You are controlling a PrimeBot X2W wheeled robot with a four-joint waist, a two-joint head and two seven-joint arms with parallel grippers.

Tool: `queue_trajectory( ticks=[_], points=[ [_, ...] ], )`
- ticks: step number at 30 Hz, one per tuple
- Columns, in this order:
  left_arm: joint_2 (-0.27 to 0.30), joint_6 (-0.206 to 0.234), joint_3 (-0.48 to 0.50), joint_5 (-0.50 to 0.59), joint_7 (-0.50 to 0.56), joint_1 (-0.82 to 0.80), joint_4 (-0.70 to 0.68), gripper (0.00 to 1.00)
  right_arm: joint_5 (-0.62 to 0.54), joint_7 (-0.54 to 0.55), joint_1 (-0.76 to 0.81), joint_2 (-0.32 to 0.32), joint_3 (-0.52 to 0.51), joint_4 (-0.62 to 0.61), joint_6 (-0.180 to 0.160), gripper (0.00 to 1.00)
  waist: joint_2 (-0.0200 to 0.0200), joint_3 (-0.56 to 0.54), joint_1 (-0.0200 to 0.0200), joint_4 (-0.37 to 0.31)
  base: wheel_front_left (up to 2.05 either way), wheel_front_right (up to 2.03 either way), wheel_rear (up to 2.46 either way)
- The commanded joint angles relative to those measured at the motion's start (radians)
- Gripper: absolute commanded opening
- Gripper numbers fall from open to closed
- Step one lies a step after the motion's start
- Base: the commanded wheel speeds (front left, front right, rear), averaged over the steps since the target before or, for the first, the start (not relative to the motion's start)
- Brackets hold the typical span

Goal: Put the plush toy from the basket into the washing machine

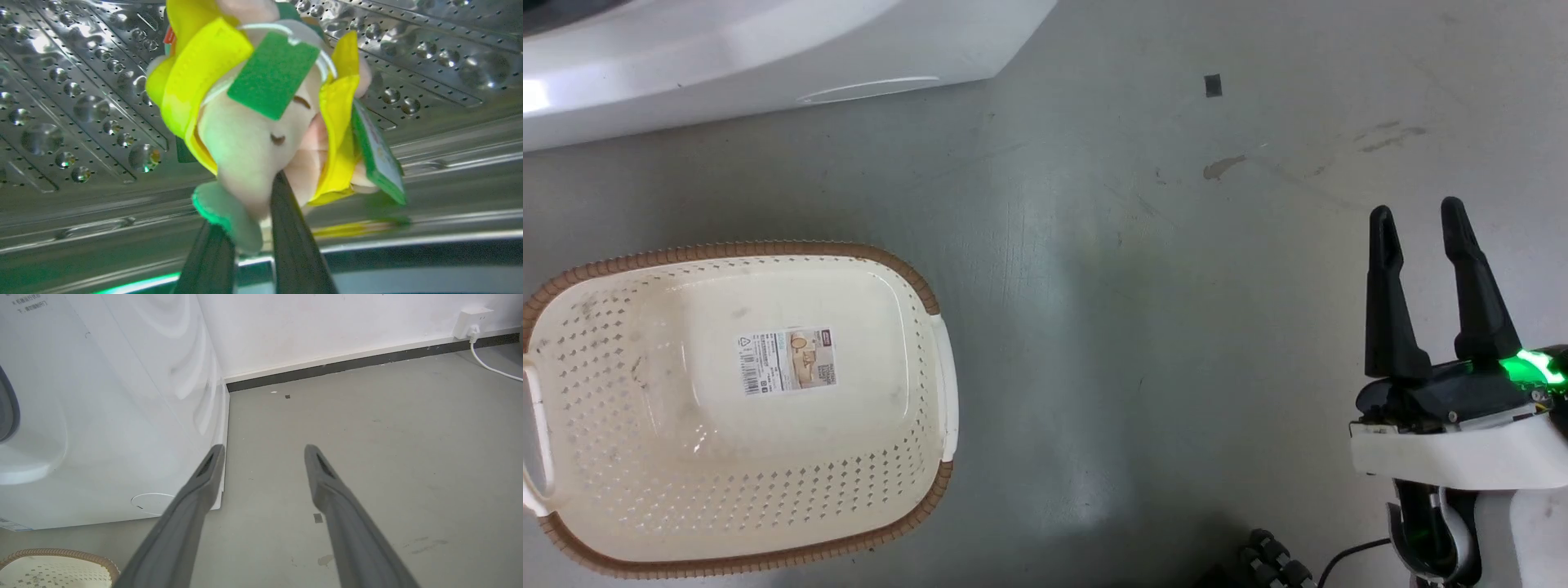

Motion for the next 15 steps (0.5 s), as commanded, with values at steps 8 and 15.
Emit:
queue_trajectory(
  ticks=[8, 15],
  points=[
    [-0.013, -0.003, -0.025, 0.008, -0.116, 0.026, 0.070, 1.00, -0.022, -0.004, -0.019, 0.000, -0.020, 0.003, 0.001, 1.00, 0.0000, -0.053, -0.0001, 0.023, 0.00, 0.00, 0.00],
    [-0.070, -0.004, -0.040, -0.037, -0.276, 0.149, 0.102, 1.00, -0.023, -0.004, -0.001, 0.000, -0.045, 0.012, 0.001, 1.00, 0.0000, -0.202, -0.0001, 0.067, 0.00, 0.00, 0.00]
  ],
)
